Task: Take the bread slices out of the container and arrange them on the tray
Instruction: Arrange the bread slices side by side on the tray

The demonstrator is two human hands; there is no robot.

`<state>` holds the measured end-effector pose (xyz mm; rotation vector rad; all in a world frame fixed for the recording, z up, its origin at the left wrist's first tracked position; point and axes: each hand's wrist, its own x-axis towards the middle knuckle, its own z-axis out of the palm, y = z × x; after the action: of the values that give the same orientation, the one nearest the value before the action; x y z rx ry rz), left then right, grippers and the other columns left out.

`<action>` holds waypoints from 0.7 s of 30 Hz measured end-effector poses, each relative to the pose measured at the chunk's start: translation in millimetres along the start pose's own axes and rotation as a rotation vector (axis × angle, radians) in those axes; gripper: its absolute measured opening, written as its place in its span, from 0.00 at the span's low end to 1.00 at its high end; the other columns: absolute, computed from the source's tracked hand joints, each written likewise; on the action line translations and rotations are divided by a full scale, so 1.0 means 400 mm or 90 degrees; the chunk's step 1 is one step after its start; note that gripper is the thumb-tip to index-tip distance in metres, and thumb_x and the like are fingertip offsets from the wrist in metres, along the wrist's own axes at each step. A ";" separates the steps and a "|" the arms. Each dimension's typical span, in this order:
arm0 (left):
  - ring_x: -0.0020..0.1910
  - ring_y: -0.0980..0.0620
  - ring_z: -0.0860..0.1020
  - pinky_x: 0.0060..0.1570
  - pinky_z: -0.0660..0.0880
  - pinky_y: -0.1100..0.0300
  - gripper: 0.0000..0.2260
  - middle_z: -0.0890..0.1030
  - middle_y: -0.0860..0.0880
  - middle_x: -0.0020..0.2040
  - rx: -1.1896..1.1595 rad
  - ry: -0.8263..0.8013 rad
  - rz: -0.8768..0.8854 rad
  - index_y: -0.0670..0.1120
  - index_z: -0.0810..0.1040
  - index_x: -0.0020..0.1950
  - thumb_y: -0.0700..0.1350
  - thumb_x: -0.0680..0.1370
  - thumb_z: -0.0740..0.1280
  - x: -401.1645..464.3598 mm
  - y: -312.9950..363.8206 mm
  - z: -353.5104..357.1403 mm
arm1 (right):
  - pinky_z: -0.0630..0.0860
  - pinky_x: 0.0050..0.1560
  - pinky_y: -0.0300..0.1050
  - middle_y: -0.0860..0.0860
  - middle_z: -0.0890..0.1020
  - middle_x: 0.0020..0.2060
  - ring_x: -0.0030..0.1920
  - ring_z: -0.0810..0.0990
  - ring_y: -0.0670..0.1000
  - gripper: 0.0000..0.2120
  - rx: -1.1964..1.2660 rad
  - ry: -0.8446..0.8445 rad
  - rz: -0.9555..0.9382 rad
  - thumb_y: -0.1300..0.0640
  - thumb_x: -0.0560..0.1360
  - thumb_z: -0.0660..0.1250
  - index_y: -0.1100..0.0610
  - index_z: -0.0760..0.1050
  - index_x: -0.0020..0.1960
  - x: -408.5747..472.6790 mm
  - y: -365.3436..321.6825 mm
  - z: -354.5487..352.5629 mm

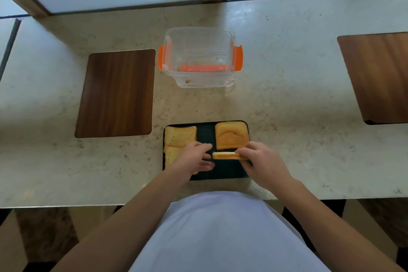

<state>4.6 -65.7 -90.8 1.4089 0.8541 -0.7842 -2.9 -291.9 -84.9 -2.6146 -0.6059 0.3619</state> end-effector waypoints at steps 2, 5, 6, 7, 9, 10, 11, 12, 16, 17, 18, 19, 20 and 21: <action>0.44 0.43 0.87 0.41 0.84 0.55 0.15 0.84 0.38 0.53 -0.029 -0.066 -0.011 0.42 0.75 0.61 0.46 0.77 0.73 -0.006 -0.019 0.013 | 0.80 0.40 0.48 0.51 0.83 0.49 0.47 0.80 0.54 0.08 -0.040 0.022 -0.019 0.58 0.77 0.71 0.52 0.83 0.55 -0.021 0.003 0.023; 0.48 0.43 0.85 0.39 0.83 0.58 0.17 0.80 0.40 0.56 -0.023 -0.034 0.017 0.46 0.76 0.57 0.36 0.73 0.76 0.002 -0.044 0.028 | 0.81 0.47 0.48 0.52 0.82 0.55 0.51 0.80 0.54 0.13 0.014 0.034 0.010 0.59 0.74 0.74 0.55 0.82 0.58 -0.042 0.004 0.050; 0.49 0.44 0.84 0.39 0.83 0.57 0.18 0.79 0.42 0.56 0.004 -0.004 0.025 0.48 0.76 0.56 0.35 0.71 0.77 0.008 -0.050 0.033 | 0.80 0.51 0.46 0.52 0.80 0.57 0.53 0.79 0.52 0.16 0.061 0.033 0.040 0.58 0.74 0.75 0.56 0.81 0.60 -0.048 0.006 0.057; 0.49 0.45 0.83 0.41 0.84 0.55 0.19 0.79 0.43 0.55 0.042 0.022 0.033 0.49 0.75 0.56 0.35 0.70 0.77 0.016 -0.056 0.038 | 0.79 0.56 0.44 0.50 0.79 0.59 0.56 0.78 0.50 0.19 0.110 0.031 0.075 0.57 0.73 0.76 0.55 0.80 0.63 -0.054 0.009 0.063; 0.49 0.49 0.82 0.46 0.83 0.54 0.22 0.80 0.47 0.53 0.160 0.056 0.069 0.48 0.73 0.58 0.39 0.70 0.79 0.027 -0.068 0.045 | 0.78 0.59 0.42 0.47 0.75 0.61 0.56 0.76 0.47 0.24 0.174 0.016 0.128 0.54 0.73 0.77 0.54 0.76 0.67 -0.066 0.013 0.071; 0.48 0.51 0.81 0.46 0.82 0.56 0.23 0.80 0.48 0.52 0.228 0.063 0.097 0.48 0.72 0.60 0.42 0.70 0.79 0.031 -0.075 0.048 | 0.78 0.58 0.42 0.46 0.75 0.61 0.56 0.77 0.47 0.25 0.182 0.003 0.142 0.54 0.72 0.76 0.54 0.75 0.68 -0.072 0.016 0.075; 0.47 0.53 0.81 0.44 0.80 0.58 0.23 0.81 0.50 0.51 0.286 0.068 0.127 0.47 0.72 0.61 0.44 0.71 0.79 0.033 -0.082 0.051 | 0.79 0.57 0.43 0.46 0.75 0.61 0.55 0.77 0.47 0.26 0.174 -0.009 0.147 0.54 0.72 0.76 0.54 0.74 0.68 -0.077 0.018 0.080; 0.46 0.55 0.80 0.42 0.77 0.62 0.23 0.80 0.51 0.50 0.329 0.074 0.155 0.46 0.73 0.62 0.45 0.71 0.78 0.034 -0.088 0.055 | 0.80 0.55 0.44 0.46 0.75 0.61 0.55 0.78 0.48 0.25 0.156 -0.018 0.148 0.54 0.73 0.75 0.54 0.74 0.68 -0.081 0.018 0.083; 0.42 0.59 0.76 0.36 0.70 0.67 0.24 0.77 0.56 0.45 0.424 0.110 0.227 0.46 0.74 0.66 0.49 0.73 0.76 0.024 -0.092 0.066 | 0.78 0.54 0.43 0.49 0.76 0.62 0.57 0.79 0.50 0.24 0.121 -0.013 0.188 0.55 0.73 0.75 0.55 0.74 0.68 -0.086 0.026 0.095; 0.43 0.59 0.76 0.37 0.70 0.66 0.25 0.78 0.55 0.46 0.446 0.120 0.239 0.45 0.74 0.68 0.50 0.73 0.76 0.022 -0.094 0.064 | 0.77 0.54 0.42 0.49 0.76 0.62 0.57 0.78 0.49 0.24 0.129 -0.002 0.212 0.54 0.74 0.75 0.54 0.74 0.68 -0.085 0.026 0.099; 0.44 0.57 0.76 0.39 0.71 0.65 0.26 0.78 0.54 0.47 0.473 0.133 0.249 0.45 0.74 0.69 0.51 0.74 0.76 0.020 -0.098 0.060 | 0.76 0.54 0.40 0.49 0.76 0.62 0.56 0.78 0.48 0.24 0.146 0.010 0.243 0.53 0.74 0.75 0.54 0.74 0.67 -0.083 0.027 0.101; 0.45 0.56 0.76 0.40 0.72 0.64 0.27 0.79 0.53 0.48 0.503 0.145 0.259 0.45 0.74 0.69 0.52 0.74 0.76 0.018 -0.102 0.056 | 0.75 0.52 0.39 0.48 0.77 0.61 0.55 0.78 0.46 0.23 0.170 0.020 0.280 0.52 0.74 0.75 0.53 0.74 0.67 -0.080 0.027 0.102; 0.44 0.55 0.77 0.41 0.72 0.63 0.26 0.79 0.53 0.48 0.534 0.151 0.267 0.45 0.74 0.68 0.52 0.73 0.76 0.014 -0.109 0.051 | 0.75 0.51 0.39 0.48 0.77 0.60 0.53 0.78 0.45 0.23 0.199 0.027 0.316 0.51 0.75 0.75 0.53 0.74 0.67 -0.078 0.028 0.103; 0.44 0.55 0.77 0.40 0.73 0.63 0.26 0.79 0.53 0.47 0.566 0.149 0.273 0.46 0.74 0.68 0.52 0.73 0.76 0.010 -0.114 0.048 | 0.75 0.49 0.38 0.47 0.77 0.59 0.52 0.78 0.44 0.23 0.229 0.029 0.346 0.50 0.74 0.75 0.52 0.73 0.66 -0.075 0.029 0.103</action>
<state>-32.3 -85.9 -117.3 2.4071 0.3231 -0.6910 -38.9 -301.2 -121.5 -2.3845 0.1883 0.5156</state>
